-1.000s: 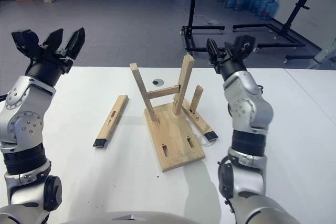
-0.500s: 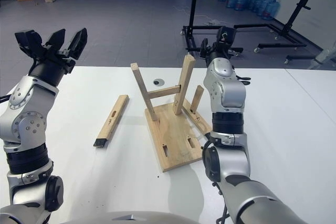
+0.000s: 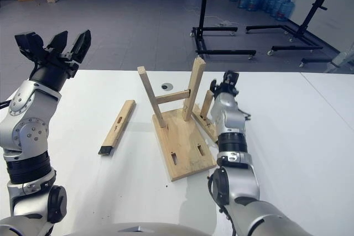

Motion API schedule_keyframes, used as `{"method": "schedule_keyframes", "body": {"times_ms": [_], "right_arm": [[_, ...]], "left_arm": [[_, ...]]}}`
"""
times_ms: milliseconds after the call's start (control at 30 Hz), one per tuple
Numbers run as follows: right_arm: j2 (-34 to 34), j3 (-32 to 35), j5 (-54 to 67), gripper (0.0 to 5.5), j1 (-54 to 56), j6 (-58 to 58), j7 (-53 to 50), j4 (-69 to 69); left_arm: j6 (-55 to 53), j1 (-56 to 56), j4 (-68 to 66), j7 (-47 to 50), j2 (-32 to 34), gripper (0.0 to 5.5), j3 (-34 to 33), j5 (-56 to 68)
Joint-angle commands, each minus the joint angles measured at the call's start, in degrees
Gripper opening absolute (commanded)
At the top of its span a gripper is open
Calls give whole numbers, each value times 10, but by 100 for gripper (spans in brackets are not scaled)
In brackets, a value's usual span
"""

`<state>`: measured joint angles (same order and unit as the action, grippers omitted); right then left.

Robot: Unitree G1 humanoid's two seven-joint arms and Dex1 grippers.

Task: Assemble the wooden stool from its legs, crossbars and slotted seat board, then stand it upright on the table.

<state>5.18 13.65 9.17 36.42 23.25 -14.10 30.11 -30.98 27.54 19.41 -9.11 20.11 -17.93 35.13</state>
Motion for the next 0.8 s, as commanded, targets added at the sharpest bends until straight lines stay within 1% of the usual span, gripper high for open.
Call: {"method": "schedule_keyframes", "body": {"times_ms": [33,267,400,467,567,633,800], "right_arm": [[-6,-2,-2,339,-7,-18,9,12],[53,20,-2,339,36,-9,20,-26],[66,49,24,339,50,46,10,-103],[57,52,36,339,69,95,-8,-163],[15,32,45,339,100,165,-38,-232],[2,8,37,339,102,189,-38,-259],[-13,-3,21,339,111,221,-54,-284]], "left_arm": [[4,-2,-5,-4,2,397,4,-6],[8,1,-7,-3,0,397,4,-11],[10,-1,-4,-4,0,397,6,-11],[9,-3,-2,-3,1,397,5,-11],[10,0,-3,-4,-2,397,8,-10],[11,3,-5,-4,-4,397,13,-12],[9,3,-2,-2,-3,397,13,-11]]}}
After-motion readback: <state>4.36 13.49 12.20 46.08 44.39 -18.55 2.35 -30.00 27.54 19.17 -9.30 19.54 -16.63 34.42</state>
